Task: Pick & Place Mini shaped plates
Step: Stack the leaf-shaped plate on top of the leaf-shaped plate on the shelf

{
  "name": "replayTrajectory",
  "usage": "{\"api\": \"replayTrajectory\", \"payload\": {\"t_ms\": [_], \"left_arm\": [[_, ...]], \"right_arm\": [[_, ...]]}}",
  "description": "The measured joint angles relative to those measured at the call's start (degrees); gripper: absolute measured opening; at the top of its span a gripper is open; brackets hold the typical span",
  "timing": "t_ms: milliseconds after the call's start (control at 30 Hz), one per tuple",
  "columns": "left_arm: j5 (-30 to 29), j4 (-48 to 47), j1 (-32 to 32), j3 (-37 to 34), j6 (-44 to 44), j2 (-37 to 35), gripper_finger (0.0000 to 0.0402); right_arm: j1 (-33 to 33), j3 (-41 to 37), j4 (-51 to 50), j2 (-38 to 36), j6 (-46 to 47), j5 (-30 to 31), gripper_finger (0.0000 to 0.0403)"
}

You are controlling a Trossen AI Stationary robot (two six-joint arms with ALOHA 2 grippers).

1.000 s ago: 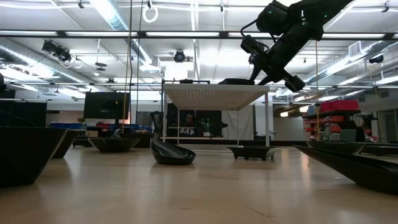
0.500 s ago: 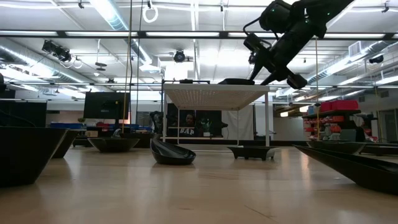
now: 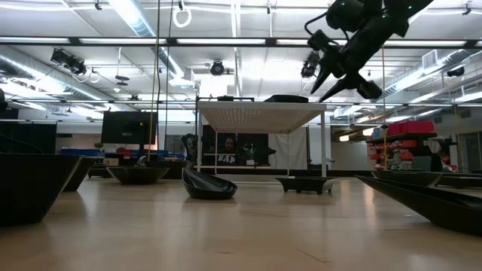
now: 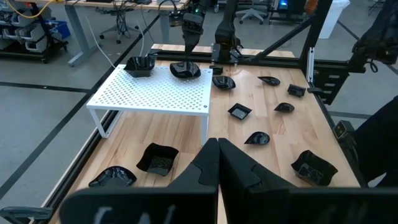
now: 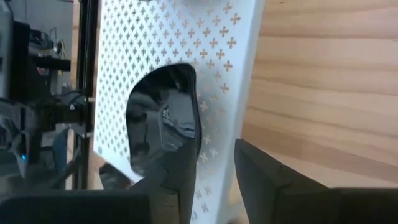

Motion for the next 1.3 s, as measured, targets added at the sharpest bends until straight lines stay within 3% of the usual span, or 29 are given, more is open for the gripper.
{"api": "replayTrajectory", "payload": {"t_ms": [333, 600, 900, 1300], "left_arm": [[0.00, 0.00, 0.00, -0.01, 0.00, 0.00, 0.0003], [0.01, 0.02, 0.00, -0.01, 0.00, 0.00, 0.0003], [0.02, 0.00, 0.00, 0.01, 0.00, 0.00, 0.0003], [0.01, 0.00, 0.00, 0.00, 0.00, 0.00, 0.0003]], "right_arm": [[0.00, 0.00, -4.56, -7.52, -4.72, -0.16, 0.0113], [3.55, 0.00, -7.50, -7.79, -8.77, -0.22, 0.0111], [5.14, -0.11, -18.55, -7.79, -8.30, 1.46, 0.0104], [6.76, -10.55, -21.13, -13.68, -5.50, -0.27, 0.0100]]}}
